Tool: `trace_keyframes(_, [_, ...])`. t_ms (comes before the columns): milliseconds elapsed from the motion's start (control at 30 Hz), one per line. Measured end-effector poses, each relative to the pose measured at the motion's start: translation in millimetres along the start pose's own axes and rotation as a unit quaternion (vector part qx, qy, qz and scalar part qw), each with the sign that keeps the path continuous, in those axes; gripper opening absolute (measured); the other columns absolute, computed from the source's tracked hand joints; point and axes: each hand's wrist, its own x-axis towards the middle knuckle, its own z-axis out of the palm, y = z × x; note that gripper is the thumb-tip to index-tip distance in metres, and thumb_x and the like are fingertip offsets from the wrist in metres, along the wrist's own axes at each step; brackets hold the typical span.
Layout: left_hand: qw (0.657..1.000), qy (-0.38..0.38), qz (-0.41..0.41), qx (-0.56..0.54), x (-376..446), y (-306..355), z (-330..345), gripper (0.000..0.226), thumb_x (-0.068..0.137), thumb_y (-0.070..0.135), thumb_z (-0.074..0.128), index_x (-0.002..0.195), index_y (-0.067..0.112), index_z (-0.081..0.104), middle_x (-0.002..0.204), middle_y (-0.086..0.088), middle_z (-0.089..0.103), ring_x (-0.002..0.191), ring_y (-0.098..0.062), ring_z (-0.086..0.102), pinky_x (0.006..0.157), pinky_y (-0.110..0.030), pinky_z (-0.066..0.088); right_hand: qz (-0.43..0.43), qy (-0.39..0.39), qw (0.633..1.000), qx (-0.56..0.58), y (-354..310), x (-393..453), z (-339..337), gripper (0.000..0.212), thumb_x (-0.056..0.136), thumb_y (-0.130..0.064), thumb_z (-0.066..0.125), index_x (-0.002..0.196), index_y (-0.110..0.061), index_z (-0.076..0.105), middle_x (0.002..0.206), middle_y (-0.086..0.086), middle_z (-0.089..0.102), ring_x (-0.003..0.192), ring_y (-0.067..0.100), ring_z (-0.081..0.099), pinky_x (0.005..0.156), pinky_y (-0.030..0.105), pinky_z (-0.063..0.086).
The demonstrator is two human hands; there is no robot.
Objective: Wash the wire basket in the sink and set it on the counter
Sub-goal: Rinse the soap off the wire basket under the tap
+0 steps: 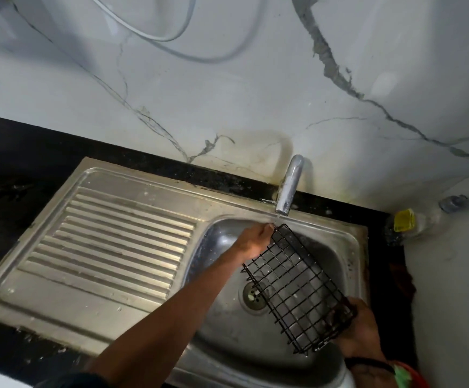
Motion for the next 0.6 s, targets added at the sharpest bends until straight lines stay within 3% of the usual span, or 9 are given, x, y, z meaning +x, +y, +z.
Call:
trace_keyframes(100, [0.999, 0.000, 0.042, 0.028, 0.0, 5.5, 13.1, 0.050, 0.112, 0.046, 0.025, 0.116, 0.017, 0.065, 0.058, 0.005, 0.038, 0.051, -0.009, 0.042, 0.052, -0.024, 0.039, 0.060, -0.002, 0.998, -0.003, 11.0, -14.6, -3.0, 0.008, 0.070, -0.016, 0.055, 0.064, -0.012, 0.050, 0.043, 0.000, 0.042, 0.031, 0.016, 0.039, 0.038, 0.024, 0.039])
trace_keyframes(167, [0.995, 0.008, 0.073, 0.067, 3.0, 12.4, 22.3, 0.059, 0.112, 0.047, 0.023, 0.122, 0.010, 0.067, 0.059, 0.003, 0.044, 0.052, -0.010, 0.046, 0.059, -0.028, 0.045, 0.059, 0.037, 0.997, -0.037, 20.5, -24.5, -2.4, 0.017, 0.084, -0.017, 0.050, 0.069, -0.011, 0.051, 0.040, -0.002, 0.041, 0.030, 0.015, 0.036, 0.042, 0.026, 0.042])
trace_keyframes(233, [0.994, 0.047, 0.071, 0.069, 9.1, 19.2, 26.4, 0.061, 0.111, 0.050, 0.026, 0.114, 0.010, 0.072, 0.063, 0.003, 0.055, 0.053, -0.011, 0.053, 0.058, -0.029, 0.050, 0.032, 0.068, 0.992, -0.104, 27.9, -29.5, -2.1, 0.030, 0.097, -0.024, 0.043, 0.073, -0.011, 0.054, 0.039, -0.003, 0.039, 0.033, 0.014, 0.034, 0.046, 0.024, 0.037])
trace_keyframes(333, [0.994, 0.103, 0.005, -0.036, 27.7, 22.1, 23.8, 0.040, 0.107, 0.042, 0.049, 0.103, 0.012, 0.075, 0.069, 0.002, 0.068, 0.049, -0.009, 0.055, 0.049, -0.025, 0.047, -0.030, 0.108, 0.974, -0.198, 28.9, -32.5, 4.3, 0.036, 0.099, -0.022, 0.044, 0.066, -0.012, 0.053, 0.040, -0.002, 0.035, 0.039, 0.015, 0.030, 0.042, 0.020, 0.023])
trace_keyframes(433, [0.964, 0.123, -0.063, -0.226, 47.0, 31.0, 20.1, 0.007, 0.100, 0.011, 0.063, 0.106, 0.010, 0.068, 0.107, -0.016, 0.077, 0.076, -0.021, 0.073, 0.068, -0.035, 0.063, -0.053, 0.144, 0.962, -0.225, 25.5, -22.2, 0.5, 0.037, 0.098, -0.026, 0.049, 0.064, -0.010, 0.054, 0.043, 0.003, 0.038, 0.038, 0.016, 0.034, 0.039, 0.017, 0.027])
trace_keyframes(467, [0.939, 0.126, -0.092, -0.307, 50.8, 37.0, 19.5, 0.012, 0.101, 0.004, 0.060, 0.111, 0.007, 0.066, 0.113, -0.021, 0.074, 0.073, -0.022, 0.073, 0.063, -0.031, 0.063, -0.049, 0.146, 0.963, -0.219, 24.2, -17.7, -2.4, 0.039, 0.098, -0.030, 0.050, 0.064, -0.010, 0.054, 0.044, 0.004, 0.039, 0.035, 0.016, 0.036, 0.038, 0.017, 0.030])
trace_keyframes(533, [0.888, 0.129, -0.109, -0.429, 49.8, 47.2, 20.6, 0.018, 0.103, -0.002, 0.053, 0.118, -0.002, 0.063, 0.105, -0.026, 0.072, 0.054, -0.016, 0.069, 0.048, -0.023, 0.057, -0.042, 0.148, 0.966, -0.208, 23.2, -12.0, -8.6, 0.042, 0.099, -0.034, 0.049, 0.063, -0.011, 0.051, 0.042, 0.003, 0.037, 0.030, 0.015, 0.034, 0.036, 0.017, 0.031])
trace_keyframes(600, [0.892, 0.148, -0.100, -0.416, 45.6, 49.8, 24.8, 0.015, 0.103, 0.000, 0.053, 0.115, -0.002, 0.063, 0.096, -0.023, 0.073, 0.045, -0.010, 0.061, 0.041, -0.019, 0.048, -0.047, 0.145, 0.967, -0.203, 21.9, -12.2, -9.9, 0.043, 0.100, -0.030, 0.046, 0.061, -0.012, 0.047, 0.038, 0.001, 0.035, 0.026, 0.014, 0.031, 0.035, 0.015, 0.028])
